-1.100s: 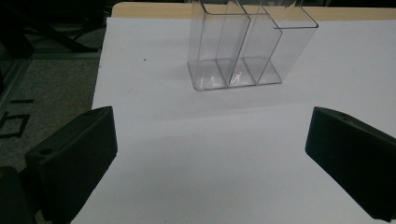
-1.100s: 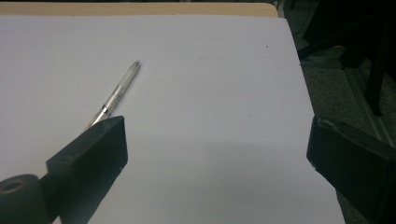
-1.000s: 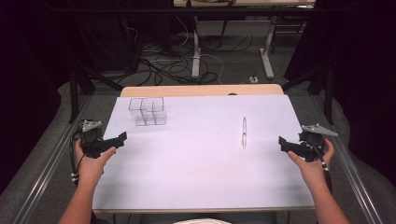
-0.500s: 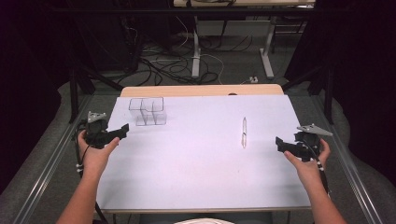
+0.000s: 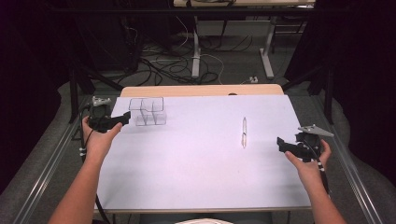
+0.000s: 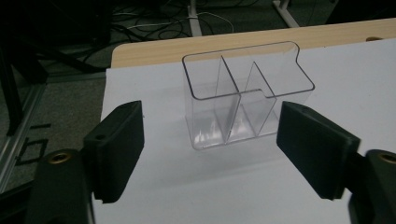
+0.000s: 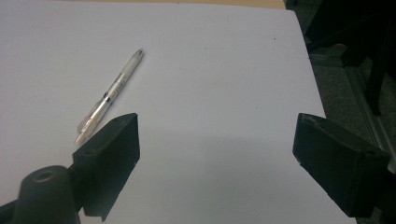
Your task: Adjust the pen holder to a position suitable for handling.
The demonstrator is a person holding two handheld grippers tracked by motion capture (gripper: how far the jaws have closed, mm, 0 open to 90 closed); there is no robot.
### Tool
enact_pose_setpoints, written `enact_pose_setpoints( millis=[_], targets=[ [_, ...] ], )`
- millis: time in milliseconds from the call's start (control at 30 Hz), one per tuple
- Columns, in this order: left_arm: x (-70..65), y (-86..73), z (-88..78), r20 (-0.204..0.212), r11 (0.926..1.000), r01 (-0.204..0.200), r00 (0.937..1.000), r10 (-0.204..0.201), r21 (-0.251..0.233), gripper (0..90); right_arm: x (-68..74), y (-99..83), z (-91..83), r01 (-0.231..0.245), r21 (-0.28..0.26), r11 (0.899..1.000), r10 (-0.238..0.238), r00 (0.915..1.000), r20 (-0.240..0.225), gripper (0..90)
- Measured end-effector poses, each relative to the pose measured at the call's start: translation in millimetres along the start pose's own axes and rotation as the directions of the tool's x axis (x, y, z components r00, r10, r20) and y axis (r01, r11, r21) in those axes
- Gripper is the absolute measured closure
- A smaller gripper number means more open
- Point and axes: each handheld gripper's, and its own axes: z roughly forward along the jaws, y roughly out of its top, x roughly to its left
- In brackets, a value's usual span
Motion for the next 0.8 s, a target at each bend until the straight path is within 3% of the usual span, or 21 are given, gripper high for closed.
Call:
enact_pose_setpoints(
  millis=[367, 800],
  targets=[
    [5.4, 26.2, 19.1, -0.010, 0.9980, -0.016, 0.9998, 0.017, 0.062, 32.7, 1.3, -1.6, 1.5, -0.003, 0.010, 1.000, 0.003, 1.0000, -0.006, 14.8],
    [10.8, 46.7, 52.4, 0.018, 0.9898, -0.046, 0.9989, 0.044, 0.135, 40.4, 2.4, -3.3, 4.2, -0.013, 0.023, 1.000, 0.013, 0.9999, -0.011, 15.0]
  ],
)
